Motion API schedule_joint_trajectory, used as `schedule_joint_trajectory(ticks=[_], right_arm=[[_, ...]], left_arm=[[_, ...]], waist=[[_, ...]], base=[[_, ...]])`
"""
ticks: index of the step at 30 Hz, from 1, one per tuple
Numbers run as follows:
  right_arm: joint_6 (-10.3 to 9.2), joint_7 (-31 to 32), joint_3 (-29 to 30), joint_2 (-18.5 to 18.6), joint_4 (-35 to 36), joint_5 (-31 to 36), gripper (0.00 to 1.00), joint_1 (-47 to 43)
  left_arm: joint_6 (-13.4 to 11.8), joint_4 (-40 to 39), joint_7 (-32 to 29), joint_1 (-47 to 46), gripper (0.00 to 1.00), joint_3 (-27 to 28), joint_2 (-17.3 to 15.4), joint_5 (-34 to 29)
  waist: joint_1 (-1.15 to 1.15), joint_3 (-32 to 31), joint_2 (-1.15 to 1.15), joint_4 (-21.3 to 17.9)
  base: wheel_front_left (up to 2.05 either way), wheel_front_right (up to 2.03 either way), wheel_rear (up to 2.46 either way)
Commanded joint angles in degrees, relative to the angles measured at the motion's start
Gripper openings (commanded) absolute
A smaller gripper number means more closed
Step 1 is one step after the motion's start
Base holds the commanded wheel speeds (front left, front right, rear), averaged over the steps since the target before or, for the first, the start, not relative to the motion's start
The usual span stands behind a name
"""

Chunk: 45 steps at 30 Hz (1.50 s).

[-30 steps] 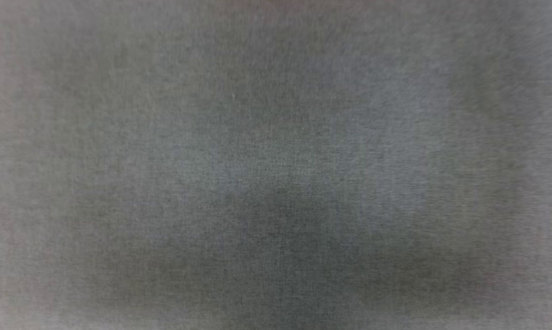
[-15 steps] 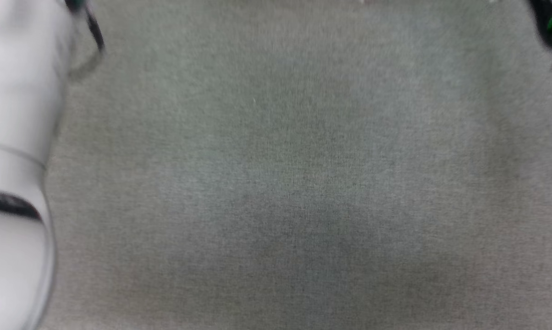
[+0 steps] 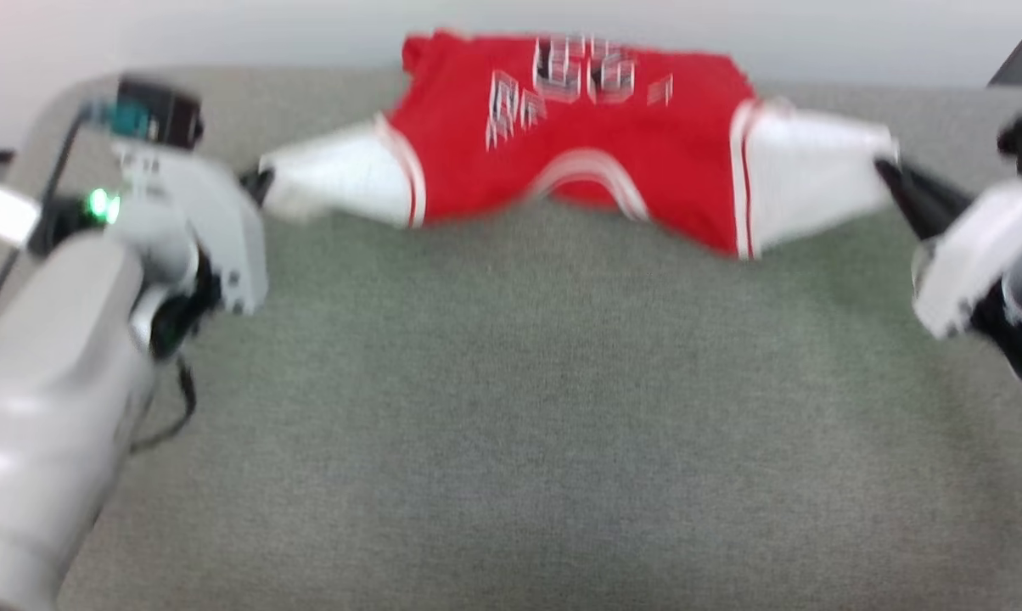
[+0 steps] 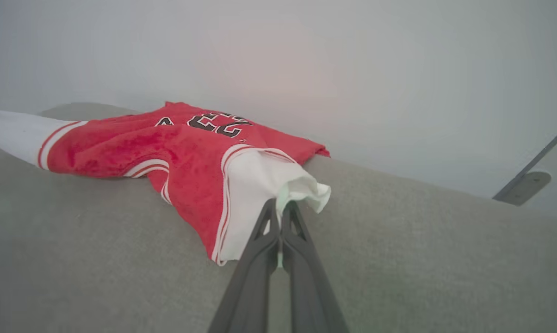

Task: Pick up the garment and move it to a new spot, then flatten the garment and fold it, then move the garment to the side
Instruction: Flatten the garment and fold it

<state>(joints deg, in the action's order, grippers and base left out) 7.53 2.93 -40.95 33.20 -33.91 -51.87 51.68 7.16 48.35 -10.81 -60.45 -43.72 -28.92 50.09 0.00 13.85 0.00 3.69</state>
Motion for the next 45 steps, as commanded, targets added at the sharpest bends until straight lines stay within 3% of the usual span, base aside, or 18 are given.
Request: schedule_joint_trajectory(ticks=[1,4,8,16,23,25,30,34,39,40,41,45], right_arm=[[-0.09,0.5,-0.1,0.6,0.7,-0.3,0.0,-1.6],[-0.09,4.0,-0.4,3.4,3.9,-2.0,0.0,-6.9],[-0.09,9.2,-1.1,7.2,9.3,-3.8,0.0,-13.5],[-0.09,16.5,-0.7,15.5,20.7,-6.2,0.0,-26.3],[-0.09,22.7,2.5,20.6,24.1,-8.0,0.0,-36.4],[-0.09,24.4,3.7,21.6,25.2,-9.0,0.0,-39.0],[-0.09,27.3,7.5,23.3,28.4,-11.0,0.0,-44.6],[-0.09,27.8,10.7,21.7,29.6,-8.5,0.0,-46.7],[-0.09,29.0,13.9,16.8,28.3,-2.4,0.0,-46.5],[-0.09,29.7,14.2,15.6,27.9,-1.2,0.15,-46.5],[-0.09,30.2,14.7,14.2,27.5,0.0,1.0,-46.4],[-0.17,32.5,16.9,10.0,26.9,4.3,1.0,-45.7]], left_arm=[[-0.5,-1.1,-0.2,1.8,0.0,0.2,-0.6,0.5],[-2.7,-8.0,-1.9,8.0,0.0,0.6,-4.3,2.1],[-7.4,-20.3,-5.7,17.4,0.0,0.9,-9.9,4.6],[-21.6,-48.0,-12.8,36.6,0.0,1.9,-22.9,10.0],[-33.6,-61.5,-13.6,49.4,0.0,3.9,-31.0,14.3],[-35.9,-63.9,-13.5,52.0,0.0,4.2,-32.2,15.5],[-39.1,-68.5,-11.9,55.8,0.0,4.9,-33.8,16.5],[-38.4,-69.3,-10.0,55.5,0.0,4.8,-33.0,14.9],[-36.8,-67.9,-8.3,52.6,0.0,3.7,-30.5,11.7],[-36.4,-67.4,-8.1,51.9,0.0,3.5,-30.0,11.1],[-36.1,-66.9,-8.0,51.4,0.0,3.1,-29.4,10.7],[-34.7,-65.0,-7.2,49.6,0.0,2.1,-27.0,9.0]], waist=[[0.0,-4.1,0.0,-0.1],[0.0,-5.6,0.0,-0.3],[0.0,-6.6,0.0,-0.5],[0.0,-6.4,0.0,-0.4],[0.0,-5.6,0.0,-0.1],[0.0,-5.3,0.0,0.1],[0.0,-4.1,0.0,0.5],[0.0,-3.1,0.0,0.6],[0.0,-1.8,0.0,0.6],[0.0,-1.6,0.0,0.6],[0.0,-1.4,0.0,0.6],[0.0,-0.7,0.0,0.5]], base=[[0.0,0.0,0.0],[0.0,0.0,0.0],[0.0,0.0,0.0],[0.0,0.0,0.0],[0.0,0.0,0.0],[0.0,0.0,0.0],[0.0,0.0,0.0],[0.0,0.0,0.0],[0.0,0.0,0.0],[0.0,0.0,0.0],[0.0,0.0,0.0],[0.0,0.0,0.0]])
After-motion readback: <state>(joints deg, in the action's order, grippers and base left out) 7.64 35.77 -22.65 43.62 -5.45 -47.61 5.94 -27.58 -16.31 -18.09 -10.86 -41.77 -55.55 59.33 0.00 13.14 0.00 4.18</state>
